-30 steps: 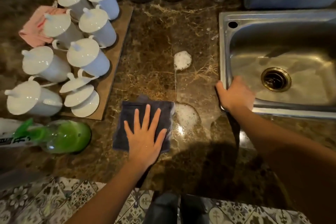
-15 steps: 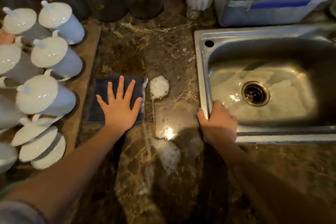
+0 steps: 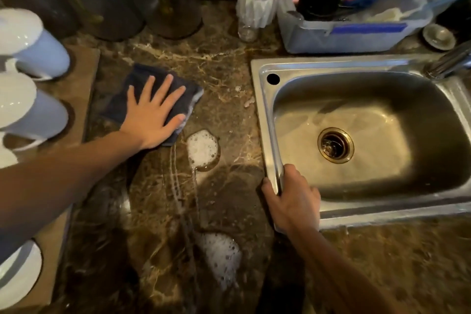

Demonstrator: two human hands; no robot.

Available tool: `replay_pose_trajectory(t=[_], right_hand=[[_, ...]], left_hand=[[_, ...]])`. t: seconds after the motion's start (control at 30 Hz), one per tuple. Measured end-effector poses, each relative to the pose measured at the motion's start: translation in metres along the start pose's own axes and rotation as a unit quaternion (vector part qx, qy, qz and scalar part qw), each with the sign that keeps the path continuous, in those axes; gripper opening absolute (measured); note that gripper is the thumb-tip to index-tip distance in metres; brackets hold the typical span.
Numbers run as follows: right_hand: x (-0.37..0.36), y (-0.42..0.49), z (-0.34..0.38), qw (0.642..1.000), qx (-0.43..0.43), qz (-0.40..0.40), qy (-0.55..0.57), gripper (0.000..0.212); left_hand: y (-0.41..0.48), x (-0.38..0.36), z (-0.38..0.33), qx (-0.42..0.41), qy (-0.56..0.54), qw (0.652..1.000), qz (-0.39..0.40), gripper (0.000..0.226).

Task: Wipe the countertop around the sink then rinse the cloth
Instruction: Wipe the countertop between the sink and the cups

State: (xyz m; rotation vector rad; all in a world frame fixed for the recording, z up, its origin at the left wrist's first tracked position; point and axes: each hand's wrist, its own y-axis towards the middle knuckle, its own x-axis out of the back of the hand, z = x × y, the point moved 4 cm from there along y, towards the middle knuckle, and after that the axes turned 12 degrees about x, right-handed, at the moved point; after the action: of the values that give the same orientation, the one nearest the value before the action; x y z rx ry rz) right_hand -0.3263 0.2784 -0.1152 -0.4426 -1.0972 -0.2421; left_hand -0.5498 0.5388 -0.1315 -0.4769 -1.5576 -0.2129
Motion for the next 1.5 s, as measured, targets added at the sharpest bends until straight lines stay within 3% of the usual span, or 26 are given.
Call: replay_pose_trajectory(t=[0.23, 0.57, 0.73, 0.83, 1.1, 1.33, 1.5], right_hand=[[-0.002, -0.001, -0.001, 1.0, 0.013, 0.01, -0.008, 0.04], [-0.005, -0.001, -0.007, 0.998, 0.05, -0.038, 0.009, 0.045], [-0.004, 0.002, -0.009, 0.998, 0.041, -0.042, 0.019, 0.048], [-0.002, 0.003, -0.009, 0.998, 0.042, -0.032, 0.017, 0.047], [-0.001, 0.003, -0.006, 0.999, 0.031, -0.017, -0.016, 0.044], [-0.003, 0.003, -0.004, 0.999, 0.019, 0.014, -0.023, 0.038], [-0.003, 0.0, -0.003, 0.999, 0.027, -0.009, -0.029, 0.034]], left_hand=[[-0.098, -0.016, -0.038, 0.035, -0.004, 0.999, -0.006, 0.073], [-0.348, -0.054, -0.081, 0.129, -0.022, 0.991, 0.006, 0.064], [-0.347, -0.055, -0.099, 0.31, -0.096, 0.945, 0.045, 0.056], [-0.314, -0.052, -0.104, 0.343, -0.116, 0.931, 0.047, 0.06], [-0.168, -0.026, -0.07, 0.281, -0.062, 0.958, -0.011, 0.06], [-0.011, -0.002, -0.049, 0.132, -0.037, 0.99, -0.032, 0.053], [0.049, 0.007, -0.051, -0.028, 0.004, 1.0, -0.005, 0.053]])
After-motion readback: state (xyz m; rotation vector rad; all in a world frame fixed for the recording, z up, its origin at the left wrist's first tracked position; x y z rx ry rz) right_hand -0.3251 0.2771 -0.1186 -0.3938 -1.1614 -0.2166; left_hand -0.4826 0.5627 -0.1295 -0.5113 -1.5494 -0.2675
